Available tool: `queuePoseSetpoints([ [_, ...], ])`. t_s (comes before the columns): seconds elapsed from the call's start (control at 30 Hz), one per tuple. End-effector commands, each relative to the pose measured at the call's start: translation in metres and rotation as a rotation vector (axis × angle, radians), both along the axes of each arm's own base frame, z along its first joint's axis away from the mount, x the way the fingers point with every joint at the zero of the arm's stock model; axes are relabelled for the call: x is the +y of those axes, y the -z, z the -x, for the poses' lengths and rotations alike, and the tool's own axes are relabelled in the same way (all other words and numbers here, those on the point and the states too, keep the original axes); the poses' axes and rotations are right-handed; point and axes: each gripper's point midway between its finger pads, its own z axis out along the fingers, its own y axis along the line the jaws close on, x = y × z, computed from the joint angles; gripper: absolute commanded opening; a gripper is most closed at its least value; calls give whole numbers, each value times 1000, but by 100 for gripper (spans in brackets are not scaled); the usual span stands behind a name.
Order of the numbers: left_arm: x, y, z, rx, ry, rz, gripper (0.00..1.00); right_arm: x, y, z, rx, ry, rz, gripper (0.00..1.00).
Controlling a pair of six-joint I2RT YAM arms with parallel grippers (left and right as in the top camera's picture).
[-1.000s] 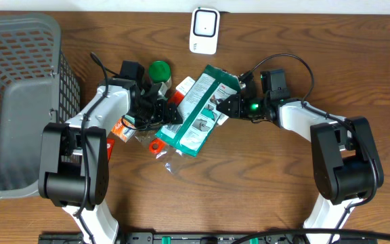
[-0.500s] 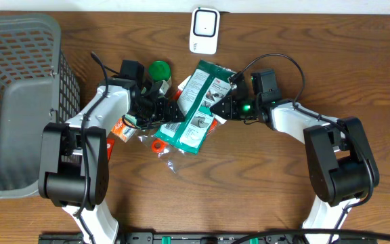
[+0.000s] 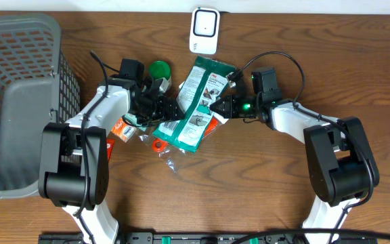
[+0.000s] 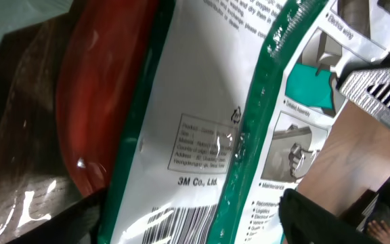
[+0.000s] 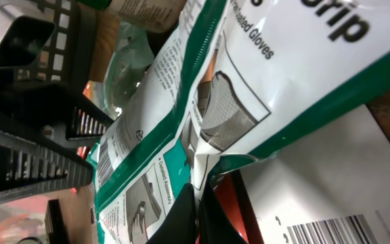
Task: Scan the item barcode
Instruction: 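Hold the gloves bag with both grippers and turn it upright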
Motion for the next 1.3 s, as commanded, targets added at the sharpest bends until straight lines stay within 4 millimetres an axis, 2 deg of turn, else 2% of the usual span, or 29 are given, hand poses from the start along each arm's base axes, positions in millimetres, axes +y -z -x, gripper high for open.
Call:
queuePoseSetpoints([
  [0.0,-3,4,1,4,5,21,72,6,-4,4,-6,-43,-31,1],
  [0.17,-4,2,-6,-29,6,26,73,8,-6,7,-17,-71,-47,1],
  [0.23,-5,1,-9,-46,6,28,83,8,-6,8,-14,-75,-51,1],
  [0.33,-5,0,-12,-72,15,29,89,8,-6,9,-13,-77,-50,1],
  [0.6,-5,0,-13,-142,88,17,90,8,-9,10,-21,-94,-64,1],
  [0.63,-5,0,-12,-140,89,17,89,8,-9,10,-21,-93,-64,1],
  [0.73,-4,3,-5,-99,89,13,73,3,-8,7,-21,-81,-64,1],
  [0.93,-6,5,24,11,127,33,68,-18,-8,-6,-21,-26,-63,1],
  [1.1,-34,-13,32,7,186,172,67,-23,-8,-8,-20,-12,-61,2],
  [1.27,-60,-15,40,-33,263,180,67,-22,2,-7,-9,8,-5,6],
])
